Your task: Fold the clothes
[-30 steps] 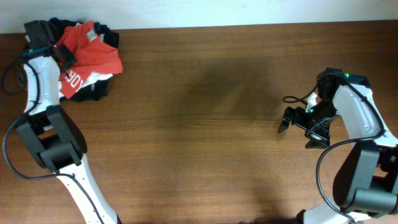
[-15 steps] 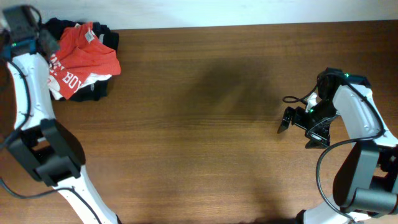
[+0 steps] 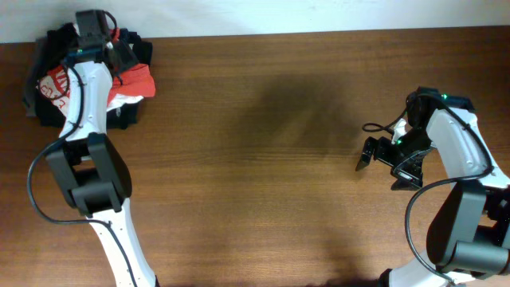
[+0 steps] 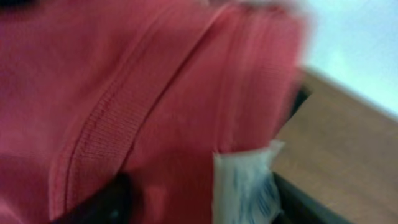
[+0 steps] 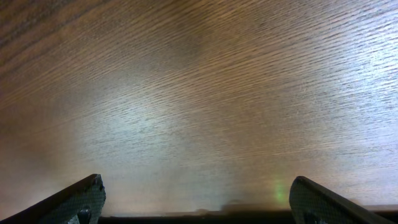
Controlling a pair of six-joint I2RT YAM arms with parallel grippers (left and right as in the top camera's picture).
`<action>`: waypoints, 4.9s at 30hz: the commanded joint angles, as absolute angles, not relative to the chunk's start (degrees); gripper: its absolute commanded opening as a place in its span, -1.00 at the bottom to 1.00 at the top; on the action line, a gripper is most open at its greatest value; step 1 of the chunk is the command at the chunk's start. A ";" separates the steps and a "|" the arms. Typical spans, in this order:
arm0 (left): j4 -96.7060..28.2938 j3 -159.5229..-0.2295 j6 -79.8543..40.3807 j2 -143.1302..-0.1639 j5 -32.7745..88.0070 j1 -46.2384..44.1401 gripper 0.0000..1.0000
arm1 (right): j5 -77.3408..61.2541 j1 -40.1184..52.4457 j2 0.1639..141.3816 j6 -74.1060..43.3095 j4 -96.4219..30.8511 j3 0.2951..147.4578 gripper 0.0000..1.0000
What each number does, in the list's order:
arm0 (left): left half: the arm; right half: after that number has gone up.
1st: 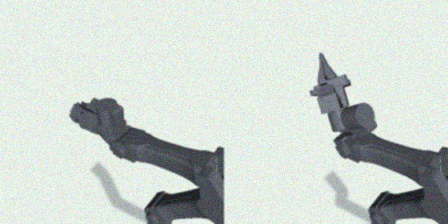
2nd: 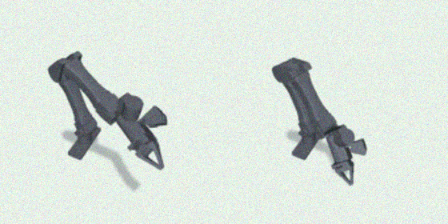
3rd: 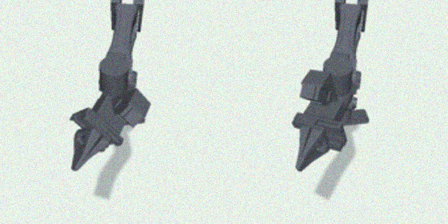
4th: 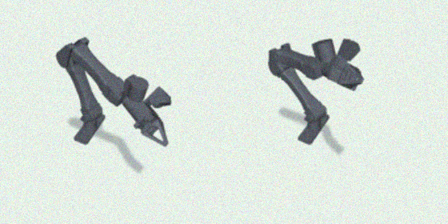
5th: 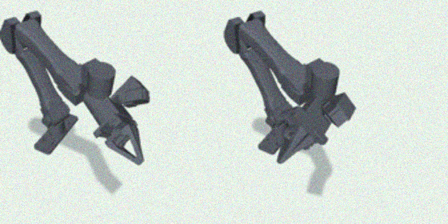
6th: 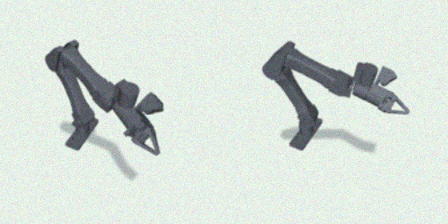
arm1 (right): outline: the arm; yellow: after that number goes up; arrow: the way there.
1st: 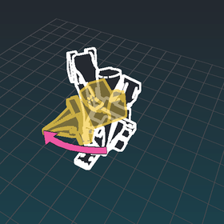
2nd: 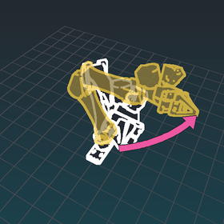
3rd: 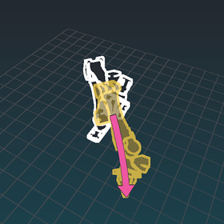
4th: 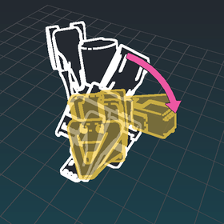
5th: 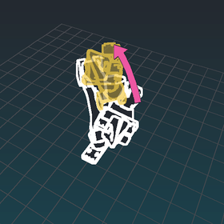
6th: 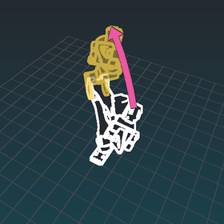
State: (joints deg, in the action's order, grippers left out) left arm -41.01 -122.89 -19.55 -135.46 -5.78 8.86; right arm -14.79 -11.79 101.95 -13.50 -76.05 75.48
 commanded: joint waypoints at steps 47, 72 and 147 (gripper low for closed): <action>-96.71 -115.02 -13.26 -70.72 1.72 -20.36 0.99 | -14.31 -11.66 101.62 -13.61 -76.07 76.09 0.97; -19.40 -23.05 -0.34 -11.68 11.03 -5.04 0.99 | -14.31 -11.66 101.62 -13.61 -76.07 76.09 0.97; -3.70 -0.54 -0.34 -0.34 10.50 2.42 0.99 | -15.14 0.10 6.90 -12.27 -32.18 21.34 0.97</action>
